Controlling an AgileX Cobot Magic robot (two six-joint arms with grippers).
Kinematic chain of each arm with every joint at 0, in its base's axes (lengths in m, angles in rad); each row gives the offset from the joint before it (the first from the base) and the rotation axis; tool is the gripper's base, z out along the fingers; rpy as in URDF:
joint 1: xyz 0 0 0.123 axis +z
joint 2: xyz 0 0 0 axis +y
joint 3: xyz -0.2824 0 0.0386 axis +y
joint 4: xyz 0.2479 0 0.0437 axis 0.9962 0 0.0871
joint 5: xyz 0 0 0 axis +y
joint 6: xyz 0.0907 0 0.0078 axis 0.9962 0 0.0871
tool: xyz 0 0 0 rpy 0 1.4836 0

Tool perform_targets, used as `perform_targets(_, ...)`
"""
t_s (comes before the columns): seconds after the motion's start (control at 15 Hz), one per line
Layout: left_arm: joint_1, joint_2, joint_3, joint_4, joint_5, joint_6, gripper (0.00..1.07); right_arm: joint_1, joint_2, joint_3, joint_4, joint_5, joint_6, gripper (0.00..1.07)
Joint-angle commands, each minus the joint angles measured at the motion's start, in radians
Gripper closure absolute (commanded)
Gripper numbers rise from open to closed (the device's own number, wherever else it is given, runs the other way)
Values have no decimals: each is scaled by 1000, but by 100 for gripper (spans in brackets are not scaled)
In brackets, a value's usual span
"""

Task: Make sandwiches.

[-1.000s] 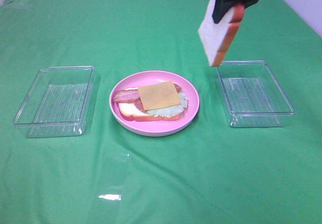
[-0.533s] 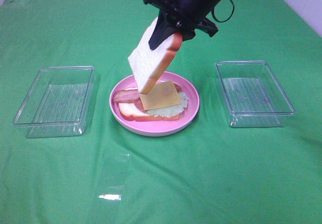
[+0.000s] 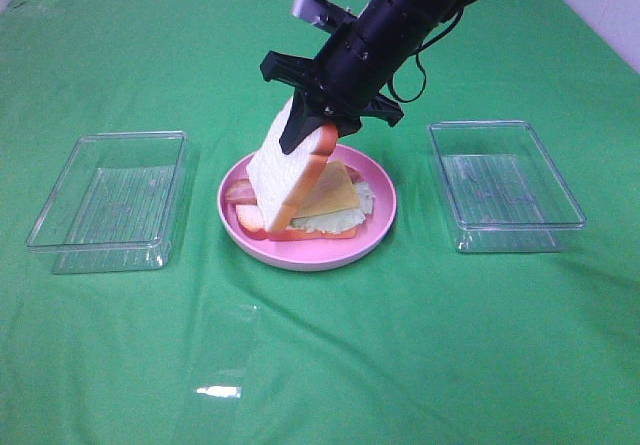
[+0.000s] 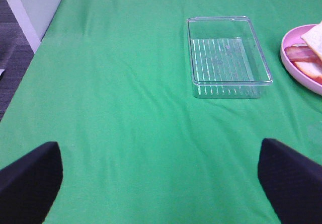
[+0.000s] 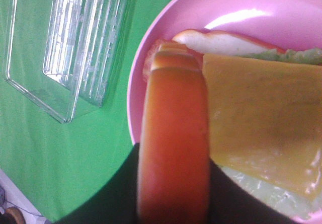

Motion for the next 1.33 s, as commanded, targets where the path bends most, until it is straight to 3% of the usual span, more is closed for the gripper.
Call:
perform_targets(0.07,1,-15,4,-3,-5,2,9,-1,20,0,-13,-30,-18,90)
perform_targets(0.13,1,-15,4,-3,-5,2,9,-1,21,0,-48,-41,-18,86)
perform_targets(0.2,1,-15,4,-3,-5,2,9,-1,20,0,-78,-42,-18,73)
perform_targets(0.33,1,-15,4,-3,-5,2,9,-1,16,-3,-137,-22,-18,27)
perform_targets(0.4,1,-15,4,-3,-5,2,9,-1,6,-3,-165,-1,-18,12)
perform_targets(0.53,1,-15,4,-3,-5,2,9,-1,-29,-3,-243,38,-17,10)
perform_targets(0.6,1,-15,4,-3,-5,2,9,-2,-112,-3,-382,78,17,10)
perform_targets(0.73,1,-15,4,-3,-5,2,9,-2,-205,-3,-508,154,74,10)
perform_targets(1.07,1,-15,4,-3,-5,2,9,-2,-394,14,-605,334,155,10)
perform_targets(1.33,1,-15,4,-3,-5,2,9,-2,-627,335,-609,334,151,10)
